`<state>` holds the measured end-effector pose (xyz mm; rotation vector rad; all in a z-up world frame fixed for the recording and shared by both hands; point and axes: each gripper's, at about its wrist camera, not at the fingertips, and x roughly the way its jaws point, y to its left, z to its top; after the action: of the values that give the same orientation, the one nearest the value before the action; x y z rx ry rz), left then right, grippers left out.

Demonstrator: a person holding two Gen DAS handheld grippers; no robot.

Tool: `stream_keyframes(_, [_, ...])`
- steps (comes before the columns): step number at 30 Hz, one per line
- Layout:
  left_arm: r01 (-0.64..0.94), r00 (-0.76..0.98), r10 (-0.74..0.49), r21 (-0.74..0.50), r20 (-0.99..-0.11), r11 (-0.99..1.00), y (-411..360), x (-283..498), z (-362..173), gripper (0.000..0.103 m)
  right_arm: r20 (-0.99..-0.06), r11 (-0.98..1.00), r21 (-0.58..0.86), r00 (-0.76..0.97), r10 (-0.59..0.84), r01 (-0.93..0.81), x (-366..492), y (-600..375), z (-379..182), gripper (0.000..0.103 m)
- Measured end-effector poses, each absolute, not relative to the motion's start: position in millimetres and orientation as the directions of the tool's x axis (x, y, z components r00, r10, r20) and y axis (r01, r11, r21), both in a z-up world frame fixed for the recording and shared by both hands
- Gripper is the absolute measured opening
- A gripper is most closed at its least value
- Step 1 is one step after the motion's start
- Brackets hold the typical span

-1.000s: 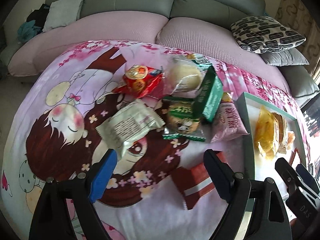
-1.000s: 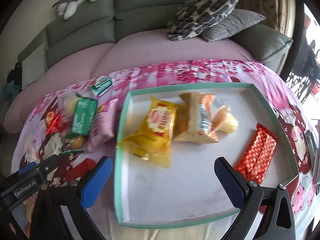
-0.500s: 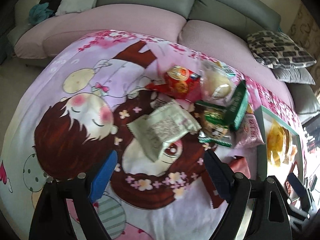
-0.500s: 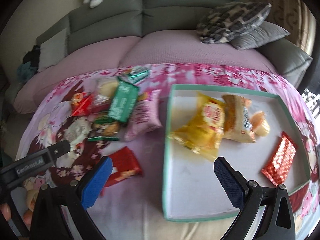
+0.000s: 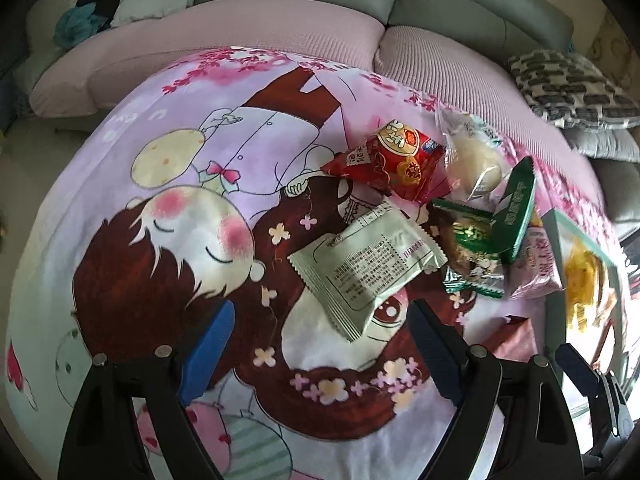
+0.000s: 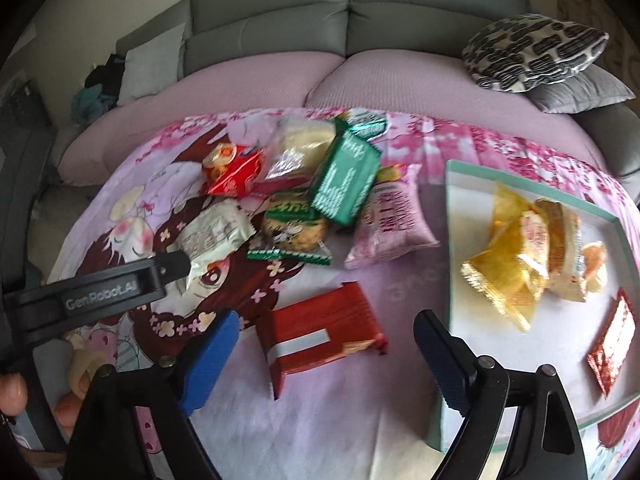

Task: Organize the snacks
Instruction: 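Grasp the red box with the right tool while the left tool grasps the white pouch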

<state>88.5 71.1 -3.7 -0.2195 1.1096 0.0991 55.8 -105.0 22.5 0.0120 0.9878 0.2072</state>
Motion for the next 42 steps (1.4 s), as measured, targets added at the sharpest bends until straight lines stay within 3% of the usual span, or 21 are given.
stream_keyframes(20, [0.012, 0.432, -0.013, -0.009, -0.902, 1.0, 39.9, 137.5, -24.5, 0.088, -0.879, 0.979, 0.077, 0.45, 0.157, -0.191, 76.8, -103.9, -7.3, 0.089])
stream_keyframes(22, [0.02, 0.427, -0.017, -0.009, -0.904, 1.0, 37.3, 138.9, -26.7, 0.085, -0.881, 0.977, 0.076, 0.446, 0.159, -0.198, 77.7, -102.5, -8.7, 0.089])
stream_keyframes(24, [0.018, 0.428, -0.005, 0.003, -0.904, 1.0, 35.7, 138.2, -26.5, 0.074, -0.882, 0.977, 0.08, 0.443, 0.162, -0.197, 79.0, -101.5, -10.2, 0.086])
stream_keyframes(27, [0.018, 0.435, -0.015, -0.007, -0.9, 1.0, 34.8, 137.0, -23.0, 0.066, -0.881, 0.977, 0.082, 0.443, 0.164, -0.199, 79.4, -100.8, -10.6, 0.083])
stream_keyframes(32, [0.014, 0.434, -0.014, -0.009, -0.901, 1.0, 32.2, 130.1, -20.5, 0.062, -0.88, 0.976, 0.074, 0.447, 0.16, -0.204, 78.2, -100.0, -9.8, 0.075])
stream_keyframes(42, [-0.017, 0.427, 0.011, 0.005, -0.904, 1.0, 28.1, 114.0, -20.2, 0.059, -0.874, 0.98, 0.093, 0.457, 0.166, -0.178, 76.5, -113.8, -6.5, 0.072])
